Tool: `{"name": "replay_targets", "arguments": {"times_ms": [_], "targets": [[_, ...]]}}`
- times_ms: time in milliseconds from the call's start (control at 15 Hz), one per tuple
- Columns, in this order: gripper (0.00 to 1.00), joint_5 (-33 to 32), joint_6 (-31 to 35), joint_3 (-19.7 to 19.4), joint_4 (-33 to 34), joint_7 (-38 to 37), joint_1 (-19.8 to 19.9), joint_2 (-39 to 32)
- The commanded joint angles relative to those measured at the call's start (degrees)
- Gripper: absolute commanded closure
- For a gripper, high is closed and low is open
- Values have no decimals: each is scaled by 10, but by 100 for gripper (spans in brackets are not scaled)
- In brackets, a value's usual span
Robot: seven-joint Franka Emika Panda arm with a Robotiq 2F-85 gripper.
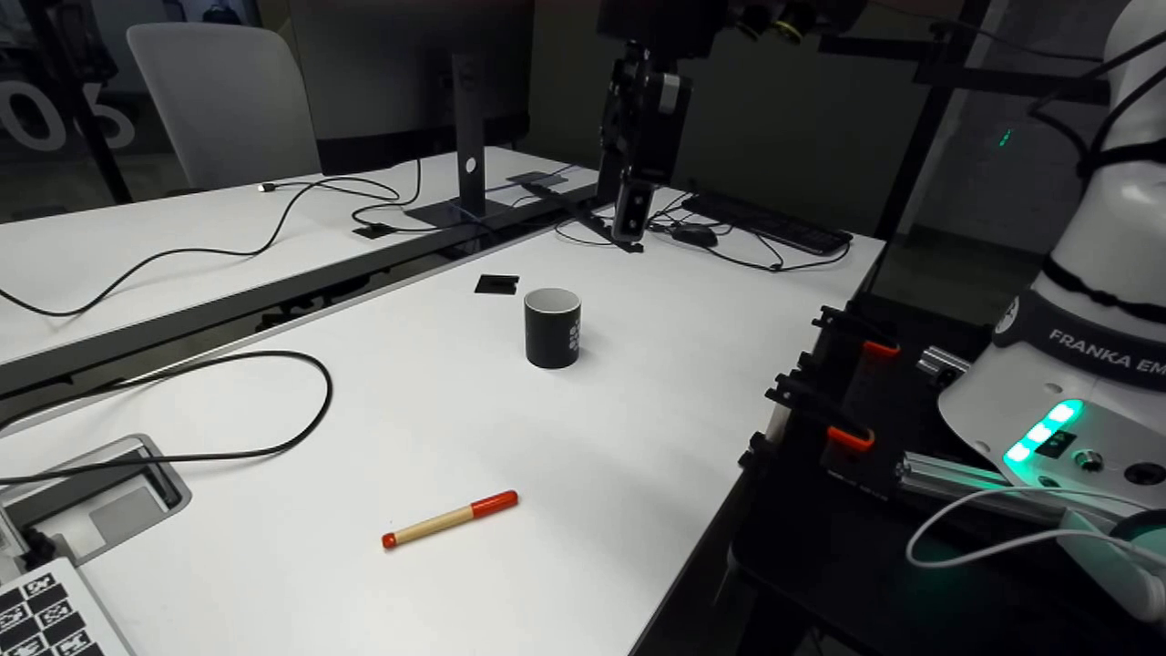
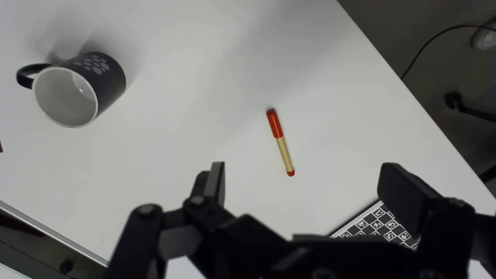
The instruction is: Put the pen in the mug
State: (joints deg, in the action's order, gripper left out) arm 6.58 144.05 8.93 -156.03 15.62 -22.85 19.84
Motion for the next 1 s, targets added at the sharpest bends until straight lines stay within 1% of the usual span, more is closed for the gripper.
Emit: {"name": "replay_targets", "arguments": {"times_ms": [0, 267, 400, 467, 533, 600, 667, 733, 800, 933], "targets": [[0, 39, 28, -10, 17, 83, -33, -36], [0, 77, 32, -13, 45, 170, -60, -79], [0, 115, 25, -19, 65, 245, -72, -105], [0, 141, 24, -37, 75, 287, -95, -117], [0, 167, 17, -51, 93, 325, -109, -134], [0, 188, -4, -59, 110, 365, -115, -148], [0, 199, -24, -29, 129, 396, -76, -166], [0, 179, -42, -21, 143, 389, -60, -182], [0, 143, -58, -10, 161, 370, -38, -206], [0, 92, -95, 5, 196, 346, -6, -241]]}}
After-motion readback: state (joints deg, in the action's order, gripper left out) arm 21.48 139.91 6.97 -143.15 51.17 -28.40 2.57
